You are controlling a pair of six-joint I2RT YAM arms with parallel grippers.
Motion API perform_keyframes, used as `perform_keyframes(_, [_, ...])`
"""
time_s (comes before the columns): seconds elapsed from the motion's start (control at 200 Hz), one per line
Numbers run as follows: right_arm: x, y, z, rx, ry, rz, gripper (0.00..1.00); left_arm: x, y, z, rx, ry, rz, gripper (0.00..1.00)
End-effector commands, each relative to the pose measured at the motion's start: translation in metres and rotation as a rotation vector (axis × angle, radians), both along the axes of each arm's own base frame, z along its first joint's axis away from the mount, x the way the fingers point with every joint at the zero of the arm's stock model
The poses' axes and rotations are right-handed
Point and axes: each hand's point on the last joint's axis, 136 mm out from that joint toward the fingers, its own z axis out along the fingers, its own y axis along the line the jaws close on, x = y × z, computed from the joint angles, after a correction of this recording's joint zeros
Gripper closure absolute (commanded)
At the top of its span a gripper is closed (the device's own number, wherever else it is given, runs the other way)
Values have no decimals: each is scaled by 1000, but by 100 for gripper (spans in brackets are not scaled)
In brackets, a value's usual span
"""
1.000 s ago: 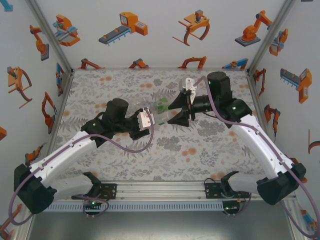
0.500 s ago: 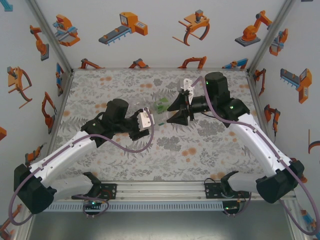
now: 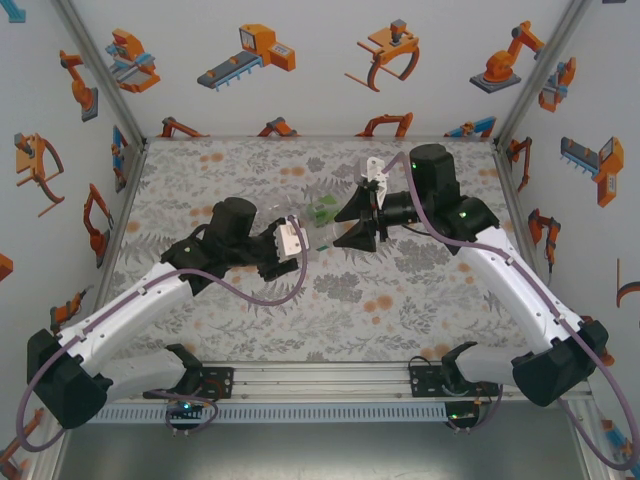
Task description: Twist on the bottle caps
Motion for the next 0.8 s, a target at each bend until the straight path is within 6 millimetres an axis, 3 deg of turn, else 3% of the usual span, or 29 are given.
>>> perform_keyframes(0.0, [-4, 1, -1, 0, -13, 18, 46, -2, -3, 24, -47, -45, -18, 100])
perform_keyframes(0.165, [-6, 1, 0, 3, -13, 24, 52, -2, -4, 25, -50, -45, -20, 100])
perform_keyframes(0.406, [-3, 2, 1, 2, 87, -14, 72, 1, -4, 25, -55, -49, -6, 100])
perform_keyframes(0.551, [13, 5, -3, 25, 326, -142, 86, 11, -7, 31, -71, -85, 19, 100])
perform_keyframes(0.661, [35, 0, -10, 62, 552, -333, 100, 17, -9, 30, -63, -103, 34, 100])
perform_keyframes(0.796, [54, -13, -32, 104, 894, -583, 100, 26, -9, 26, -60, -121, 68, 100])
